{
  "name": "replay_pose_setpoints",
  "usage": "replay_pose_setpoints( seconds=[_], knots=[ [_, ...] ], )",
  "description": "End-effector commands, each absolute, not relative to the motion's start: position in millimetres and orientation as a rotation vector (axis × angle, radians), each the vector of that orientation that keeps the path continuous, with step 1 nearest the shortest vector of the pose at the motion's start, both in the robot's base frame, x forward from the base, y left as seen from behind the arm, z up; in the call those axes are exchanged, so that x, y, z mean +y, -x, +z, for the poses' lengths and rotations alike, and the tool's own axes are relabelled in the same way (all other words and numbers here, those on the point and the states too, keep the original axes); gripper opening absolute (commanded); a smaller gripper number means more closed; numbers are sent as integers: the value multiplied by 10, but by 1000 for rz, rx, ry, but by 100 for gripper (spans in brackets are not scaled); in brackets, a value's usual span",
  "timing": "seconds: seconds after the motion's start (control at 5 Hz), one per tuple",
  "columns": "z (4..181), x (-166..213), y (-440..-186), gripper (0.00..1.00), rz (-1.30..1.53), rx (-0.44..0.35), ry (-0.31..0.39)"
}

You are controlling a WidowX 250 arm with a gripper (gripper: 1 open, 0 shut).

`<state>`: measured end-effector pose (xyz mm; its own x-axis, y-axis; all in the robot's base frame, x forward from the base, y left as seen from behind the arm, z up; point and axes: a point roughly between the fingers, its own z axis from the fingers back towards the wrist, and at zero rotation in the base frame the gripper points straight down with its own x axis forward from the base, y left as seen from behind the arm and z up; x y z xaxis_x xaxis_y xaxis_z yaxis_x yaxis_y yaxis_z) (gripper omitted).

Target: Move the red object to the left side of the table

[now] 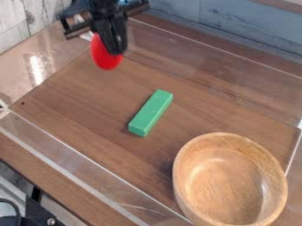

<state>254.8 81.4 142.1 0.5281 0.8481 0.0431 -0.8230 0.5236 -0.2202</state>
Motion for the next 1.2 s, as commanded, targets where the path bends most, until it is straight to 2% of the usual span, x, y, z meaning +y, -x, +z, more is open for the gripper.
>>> replay_pose_setpoints(
  seconds=[0.0,0.2,0.4,0.6,0.8,1.0],
  knots=[
    [1306,982,-2528,0,970,-172,183],
    [1194,1088,-2549,0,1040,-164,211],
    [1115,1189,-2592,100,1128,-175,211],
    [1037,1281,-2644,0,1143,-170,213],
    [984,1380,-2705,0,1154,-170,226],
    [877,1498,-2760,100,1222,-183,220]
  ],
)
